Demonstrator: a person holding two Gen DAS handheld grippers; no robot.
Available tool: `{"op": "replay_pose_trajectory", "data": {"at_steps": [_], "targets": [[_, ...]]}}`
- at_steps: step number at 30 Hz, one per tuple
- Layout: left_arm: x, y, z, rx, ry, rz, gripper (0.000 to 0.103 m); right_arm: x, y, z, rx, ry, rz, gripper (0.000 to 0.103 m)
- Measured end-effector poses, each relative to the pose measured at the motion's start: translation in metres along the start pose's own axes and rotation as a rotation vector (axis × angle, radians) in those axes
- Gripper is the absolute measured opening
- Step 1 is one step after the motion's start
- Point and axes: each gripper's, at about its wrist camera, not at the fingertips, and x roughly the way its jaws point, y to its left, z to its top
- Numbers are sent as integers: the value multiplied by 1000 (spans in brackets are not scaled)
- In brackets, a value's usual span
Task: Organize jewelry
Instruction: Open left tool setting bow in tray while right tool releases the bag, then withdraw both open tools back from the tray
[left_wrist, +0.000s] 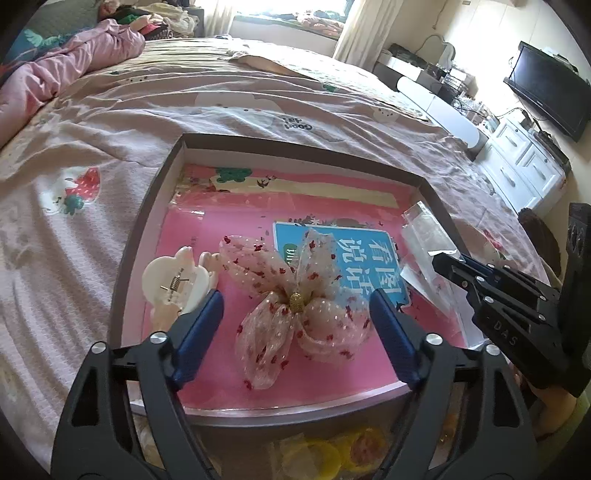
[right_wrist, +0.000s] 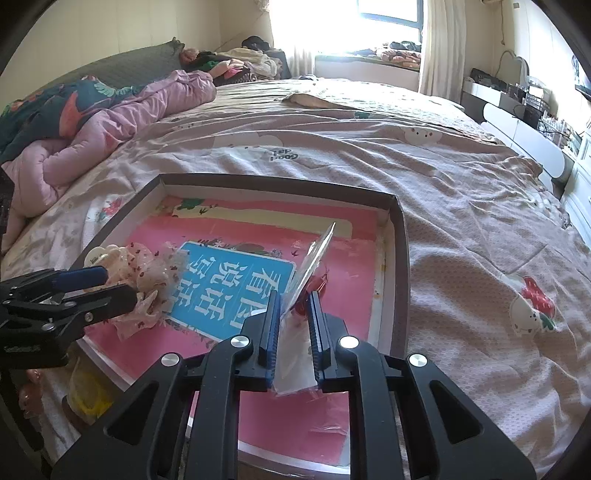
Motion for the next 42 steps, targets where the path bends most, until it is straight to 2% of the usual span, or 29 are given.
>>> {"op": "replay_pose_trajectory", "data": {"at_steps": [2,5,9,12,15,19,21,26,32,42], "targets": [[-3,2,-1,-5,-6,-1,73,1,0,-1,5,8,5,19],[-7,6,-1,-14,-13,4,81,-1,1,-3,17,9,15,21],[-14,11,-1,-27,-24,6,82,-7,1,-8,42,11,25,40],[-18,13,-3,-32,-31,11,84,-13,1,-11,47,4,29,45],[-22,15,-4,-40,-35,12,84,-22,1,-13,56,-8,30,56],[-25,17,-5,-47,-39,17,84,-33,2,-15,56,-21,27,65],[-27,18,-5,-49,-41,18,91,-37,1,-15,57,-25,25,72],[-39,17,-7,-54,-62,18,91,-50,2,-16,62,-35,22,74],[-55,13,-10,-42,-77,17,91,-68,4,-20,60,-58,15,83],[-82,11,-16,-42,-108,5,91,-97,7,-21,53,-88,18,83]]}}
